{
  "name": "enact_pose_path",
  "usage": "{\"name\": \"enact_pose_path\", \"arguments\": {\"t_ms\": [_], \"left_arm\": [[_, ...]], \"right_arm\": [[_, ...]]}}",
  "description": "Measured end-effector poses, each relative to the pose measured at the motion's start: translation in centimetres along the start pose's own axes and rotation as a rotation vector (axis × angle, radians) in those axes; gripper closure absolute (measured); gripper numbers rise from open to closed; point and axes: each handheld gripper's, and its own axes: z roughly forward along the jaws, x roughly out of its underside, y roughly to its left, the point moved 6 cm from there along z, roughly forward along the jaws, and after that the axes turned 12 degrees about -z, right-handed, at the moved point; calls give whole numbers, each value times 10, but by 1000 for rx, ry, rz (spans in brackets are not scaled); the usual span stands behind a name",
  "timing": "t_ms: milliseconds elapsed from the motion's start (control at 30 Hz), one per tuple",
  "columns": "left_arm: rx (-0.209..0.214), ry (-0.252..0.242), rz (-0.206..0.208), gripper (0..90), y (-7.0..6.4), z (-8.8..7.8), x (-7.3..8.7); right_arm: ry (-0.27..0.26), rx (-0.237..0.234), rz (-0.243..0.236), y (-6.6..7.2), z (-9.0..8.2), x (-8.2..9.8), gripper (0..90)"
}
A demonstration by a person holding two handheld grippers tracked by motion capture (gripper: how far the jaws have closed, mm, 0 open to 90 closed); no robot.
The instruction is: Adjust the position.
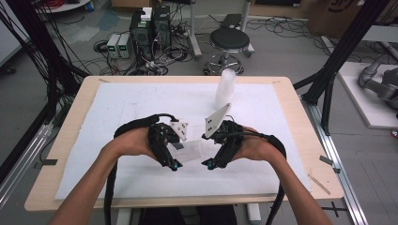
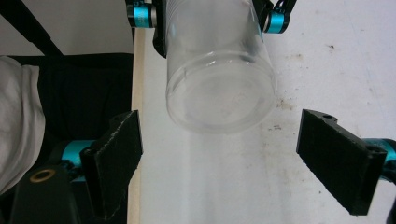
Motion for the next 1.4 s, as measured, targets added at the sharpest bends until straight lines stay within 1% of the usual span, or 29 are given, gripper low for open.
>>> {"name": "enact_pose_path", "arguments": {"t_ms": [133, 200, 233, 300, 333, 400, 500, 533, 567, 600, 700, 733, 800, 933, 1033, 1100, 1167, 1233, 1267, 1333, 1400], "left_arm": [[-6, 5, 14, 333, 0, 1, -4], [-6, 5, 8, 333, 0, 2, -5], [-9, 8, 13, 333, 0, 3, -5], [-6, 11, 10, 333, -1, 4, -6], [-7, 13, 17, 334, 0, 5, -7], [-11, 19, 29, 334, 0, 6, -8], [-6, 15, 20, 334, -2, 7, -10], [-7, 15, 19, 334, -2, 7, -10], [-4, 16, 15, 334, -2, 7, -10], [-10, 25, 29, 334, -1, 7, -10], [-5, 26, 25, 337, -2, 8, -11], [-4, 28, 29, 339, -2, 9, -11], [-2, 35, 19, 339, -2, 10, -10], [-6, 45, 20, 339, -1, 10, -10], [-7, 50, 27, 339, -1, 10, -10], [-6, 53, 31, 340, -1, 9, -10], [-7, 52, 36, 339, -1, 9, -11], [-10, 51, 30, 340, -1, 9, -11], [-10, 50, 23, 339, -1, 9, -10], [-10, 45, 18, 339, -1, 9, -10], [-10, 44, 24, 339, -1, 8, -10]], "right_arm": [[12, -5, 1, -1, 2, 0, 142], [13, -9, -5, -1, 3, 0, 142], [14, -11, -6, 0, 3, 0, 142], [7, -11, -7, 0, 3, -1, 142], [4, -4, -11, -1, 3, -2, 142], [6, -7, -8, -1, 3, -2, 142], [6, -7, -13, -2, 4, -3, 146], [11, -13, -3, 0, 4, -3, 147], [8, -10, -5, -1, 4, -3, 147], [7, -9, -11, -1, 3, -3, 154], [1, -11, -11, -1, 2, -4, 193], [-4, -11, -12, -1, 2, -5, 197], [-4, -10, -16, -2, 2, -5, 198], [-3, -22, -14, -2, 4, -5, 230], [3, -25, -12, -2, 4, -5, 234], [4, -32, -17, -2, 5, -6, 254], [6, -32, -19, -2, 5, -7, 293], [8, -32, -24, -2, 6, -7, 349], [8, -26, -26, -3, 5, -7, 400], [3, -30, -32, -2, 5, -8, 408], [2, -29, -35, -3, 5, -8, 412]]}}
